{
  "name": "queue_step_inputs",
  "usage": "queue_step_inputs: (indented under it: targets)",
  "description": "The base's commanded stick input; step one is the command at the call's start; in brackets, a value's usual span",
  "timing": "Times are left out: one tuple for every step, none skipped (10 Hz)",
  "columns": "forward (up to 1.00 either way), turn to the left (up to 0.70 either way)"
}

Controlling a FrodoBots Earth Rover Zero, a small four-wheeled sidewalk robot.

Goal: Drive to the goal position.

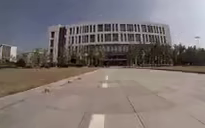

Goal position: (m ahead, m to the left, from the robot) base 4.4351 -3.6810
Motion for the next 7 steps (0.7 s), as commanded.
queue_step_inputs:
  targets:
    - [0.7,-0.01]
    - [0.7,-0.01]
    - [0.7,-0.01]
    - [0.7,-0.01]
    - [0.7,-0.01]
    - [0.7,-0.01]
    - [0.7,-0.01]
